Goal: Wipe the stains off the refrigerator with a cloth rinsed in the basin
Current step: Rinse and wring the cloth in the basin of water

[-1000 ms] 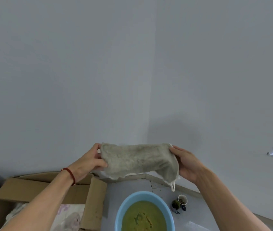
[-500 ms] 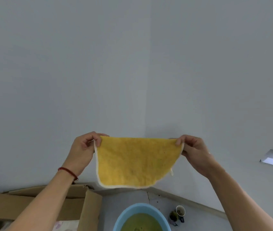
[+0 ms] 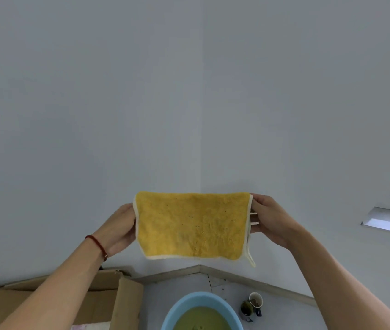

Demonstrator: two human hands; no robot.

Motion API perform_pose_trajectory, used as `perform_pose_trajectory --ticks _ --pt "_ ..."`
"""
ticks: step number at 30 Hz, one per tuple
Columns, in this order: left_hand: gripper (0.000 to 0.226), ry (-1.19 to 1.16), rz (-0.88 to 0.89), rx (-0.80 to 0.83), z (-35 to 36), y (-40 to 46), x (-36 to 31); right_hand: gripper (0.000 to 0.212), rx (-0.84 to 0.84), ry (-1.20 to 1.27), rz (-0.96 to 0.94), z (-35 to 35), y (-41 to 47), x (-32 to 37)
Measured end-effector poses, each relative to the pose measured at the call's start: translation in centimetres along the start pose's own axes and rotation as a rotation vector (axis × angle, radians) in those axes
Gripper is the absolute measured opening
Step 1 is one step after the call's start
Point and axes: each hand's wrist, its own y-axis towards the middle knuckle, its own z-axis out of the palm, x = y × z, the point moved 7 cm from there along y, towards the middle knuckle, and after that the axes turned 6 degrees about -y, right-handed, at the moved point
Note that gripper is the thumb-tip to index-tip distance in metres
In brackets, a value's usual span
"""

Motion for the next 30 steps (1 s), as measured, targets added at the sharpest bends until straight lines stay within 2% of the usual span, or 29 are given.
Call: perform_pose_trajectory --ticks 2,4,6,8,12,17,18,21,23,24,27,28,30 --pt "0.030 0.027 -0.105 0.065 0.5 -0.2 2.1 0.040 -0.008 -0.031 0.027 0.1 -0.5 -0.6" --pt "0.032 0.146 -0.123 0.011 -0.3 0.0 3.9 0.039 -0.013 -0.067 0.067 0.2 -0.8 -1.9" --pt "0.039 0.298 -0.071 -0.065 -1.0 0.2 4.8 0.039 -0.004 -0.026 0.108 0.4 -1.1 -3.4" --pt "0.044 0.312 0.029 -0.098 -0.9 0.2 4.7 0.040 0.014 0.108 0.168 0.9 -1.4 -5.2" --pt "0.028 0.336 0.117 -0.054 -0.4 -0.1 4.4 0.039 0.008 0.219 0.310 1.8 -2.4 -8.9" --pt "0.037 0.356 0.241 0.071 -1.2 -1.2 4.0 0.032 -0.001 0.346 0.333 1.8 -3.6 -11.1" --pt "0.038 0.372 0.245 0.094 -1.3 -1.2 3.8 0.038 0.006 0.373 0.334 1.8 -3.9 -11.4" --pt "0.037 0.462 0.278 0.162 -1.4 -0.9 3.5 0.081 0.054 0.474 0.320 2.0 -4.4 -12.5" --pt "0.036 0.423 0.275 0.149 -1.8 -0.6 3.5 0.091 0.079 0.498 0.280 2.0 -4.3 -12.5" --pt "0.036 0.378 0.257 0.136 -2.0 -0.4 3.7 0.085 0.089 0.478 0.269 2.1 -4.3 -12.2" --pt "0.038 0.289 0.145 0.080 -2.4 -0.3 5.3 0.042 0.046 0.365 0.279 2.0 -4.2 -11.0" --pt "0.038 0.240 0.079 0.057 -2.4 -0.2 6.1 0.037 0.022 0.307 0.291 1.8 -4.2 -10.8" --pt "0.036 0.147 -0.084 0.023 -2.1 -0.2 8.2 0.040 -0.001 0.176 0.321 2.0 -4.2 -10.6"
